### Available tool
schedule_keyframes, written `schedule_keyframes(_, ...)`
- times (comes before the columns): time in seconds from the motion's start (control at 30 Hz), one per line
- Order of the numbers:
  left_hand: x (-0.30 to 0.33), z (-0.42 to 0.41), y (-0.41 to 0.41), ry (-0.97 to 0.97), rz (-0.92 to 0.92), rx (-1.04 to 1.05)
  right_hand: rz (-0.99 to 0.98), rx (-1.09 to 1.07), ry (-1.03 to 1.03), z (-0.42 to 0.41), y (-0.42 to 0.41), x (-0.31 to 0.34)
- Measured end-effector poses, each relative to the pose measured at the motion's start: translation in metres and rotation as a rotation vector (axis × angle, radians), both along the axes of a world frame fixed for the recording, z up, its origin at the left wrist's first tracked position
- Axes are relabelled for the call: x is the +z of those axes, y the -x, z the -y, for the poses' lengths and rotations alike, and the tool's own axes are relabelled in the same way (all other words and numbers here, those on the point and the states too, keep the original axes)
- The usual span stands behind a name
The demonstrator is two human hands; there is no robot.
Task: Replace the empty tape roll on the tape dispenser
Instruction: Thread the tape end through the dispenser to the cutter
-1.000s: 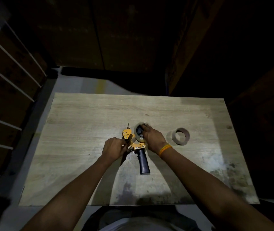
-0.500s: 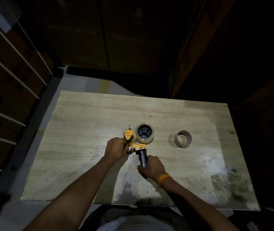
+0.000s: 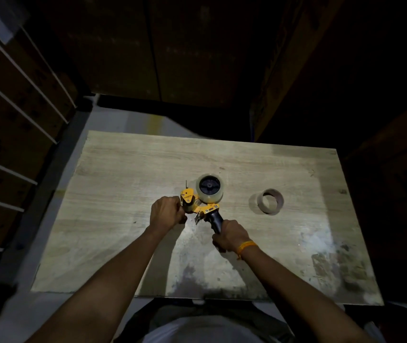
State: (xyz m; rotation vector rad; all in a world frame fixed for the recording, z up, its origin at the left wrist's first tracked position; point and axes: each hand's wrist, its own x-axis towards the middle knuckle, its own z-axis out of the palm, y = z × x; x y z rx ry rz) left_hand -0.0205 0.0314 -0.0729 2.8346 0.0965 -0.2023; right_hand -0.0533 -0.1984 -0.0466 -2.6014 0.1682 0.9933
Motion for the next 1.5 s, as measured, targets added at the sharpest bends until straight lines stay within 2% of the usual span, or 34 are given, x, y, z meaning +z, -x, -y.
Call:
schedule_keyframes(0.17,0.009,-0.022,-0.015,-0.025,-0.021,0.05,-0.046,0.021,0.052,0.006,-0.007,0.004)
schedule_keyframes(0.4,0.026,-0.022,-0.042,-0.091,-0.113,-0.217,0.025,-0.086,0.015,0.002,-0.004,0.0)
schedule_keyframes(0.53,0.038,-0.022,-0.057,-0.224,-0.131,-0.333,0.157,-0.179,-0.011,0.005,-0.002,-0.002)
schedule_keyframes(0.63,0.058,-0.021,-0.071,-0.209,-0.128,-0.414,0.23,-0.229,-0.024,0.007,-0.003,0.005)
schedule_keyframes(0.73,0.085,-0.016,-0.092,-0.16,-0.142,-0.523,0.164,-0.28,-0.073,0.011,-0.003,0.012)
schedule_keyframes(0.93,0.131,0.004,-0.126,-0.224,-0.28,-0.789,0.058,-0.332,-0.245,0.01,0.004,0.023)
schedule_keyframes(1.33,0.148,0.022,-0.152,-0.347,-0.445,-0.697,0.018,-0.445,-0.396,0.011,0.016,0.025)
schedule_keyframes(1.5,0.145,0.022,-0.157,-0.295,-0.457,-0.662,0.021,-0.434,-0.423,0.011,0.015,0.038)
